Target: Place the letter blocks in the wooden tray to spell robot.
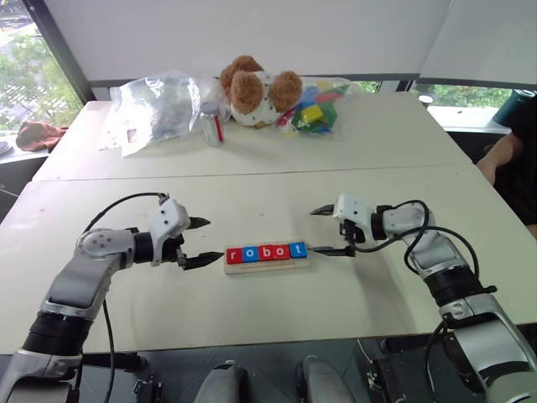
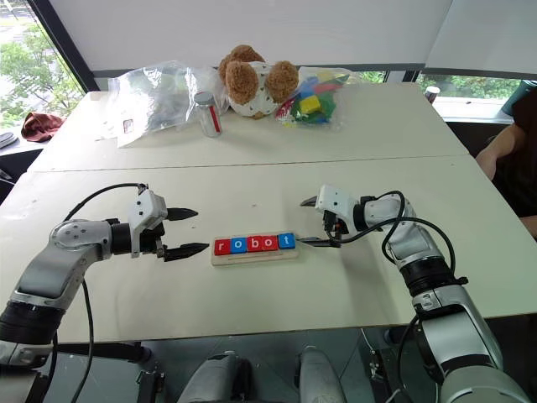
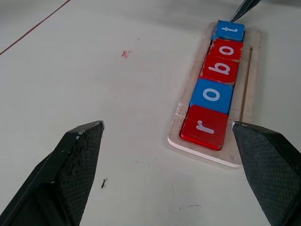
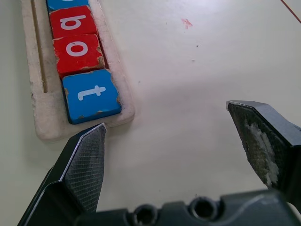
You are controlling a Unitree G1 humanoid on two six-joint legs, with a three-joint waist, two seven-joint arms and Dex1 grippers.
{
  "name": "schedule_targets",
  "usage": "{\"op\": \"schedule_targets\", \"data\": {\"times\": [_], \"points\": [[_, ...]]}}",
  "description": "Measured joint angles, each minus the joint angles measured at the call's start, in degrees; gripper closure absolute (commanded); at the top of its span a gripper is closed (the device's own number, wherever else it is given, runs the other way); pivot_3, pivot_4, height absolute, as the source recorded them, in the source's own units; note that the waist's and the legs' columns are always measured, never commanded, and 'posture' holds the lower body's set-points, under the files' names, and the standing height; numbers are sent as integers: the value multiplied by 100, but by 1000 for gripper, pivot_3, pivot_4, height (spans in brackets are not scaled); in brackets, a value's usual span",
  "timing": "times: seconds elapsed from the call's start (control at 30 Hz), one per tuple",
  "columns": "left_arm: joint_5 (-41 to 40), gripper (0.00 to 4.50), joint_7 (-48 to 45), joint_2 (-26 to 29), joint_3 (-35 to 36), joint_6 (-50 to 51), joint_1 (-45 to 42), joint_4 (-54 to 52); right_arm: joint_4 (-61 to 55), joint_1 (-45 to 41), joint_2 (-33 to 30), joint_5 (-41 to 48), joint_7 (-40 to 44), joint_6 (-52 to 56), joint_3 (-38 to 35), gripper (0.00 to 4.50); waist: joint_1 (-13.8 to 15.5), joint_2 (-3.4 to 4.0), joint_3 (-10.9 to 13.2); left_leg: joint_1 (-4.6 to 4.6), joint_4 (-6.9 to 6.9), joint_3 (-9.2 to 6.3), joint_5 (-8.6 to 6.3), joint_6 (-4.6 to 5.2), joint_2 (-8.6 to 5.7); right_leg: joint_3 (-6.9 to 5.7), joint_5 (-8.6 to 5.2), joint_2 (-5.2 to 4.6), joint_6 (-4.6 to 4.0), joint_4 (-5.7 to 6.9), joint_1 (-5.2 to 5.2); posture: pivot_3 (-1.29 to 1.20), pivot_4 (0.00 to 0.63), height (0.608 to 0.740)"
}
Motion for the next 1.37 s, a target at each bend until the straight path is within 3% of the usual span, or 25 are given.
{"op": "schedule_targets", "data": {"times": [1.0, 1.13, 1.23, 1.37], "points": [[-89, 0, 19, -8, 103, 32, 114, -34, -452, 6, 70, 106, -18, 381, -48, 24, 0, 0, 0, 0, 0, 0, 0, 0, 0, 1, 0, 0, 0, 1, -1, 0, 150, 740], [-310, 0, 22, 278, 588, 197, 765, -299, -1449, 365, -286, 1013, -161, 1845, -919, 24, 9, 1, 0, -4, -11, -3, -1, 1, 4, 0, 0, -2, 0, -2, -6, 0, 150, 740], [-407, 0, 76, 503, 1141, 340, 1470, -463, -2640, 1128, -557, 2142, -484, 3627, -1945, 24, 38, 0, -1, -3, -20, -12, -5, 4, 6, -4, -1, -6, -1, -10, -1, 0, 150, 740], [-631, 0, 226, 489, 1609, 472, 2113, -740, -3721, 2415, -684, 2771, -980, 4880, -2613, 24, 42, 0, -1, 1, -16, -9, -7, 7, 3, -2, -1, -16, -2, -22, 14, 0, 150, 740]]}}
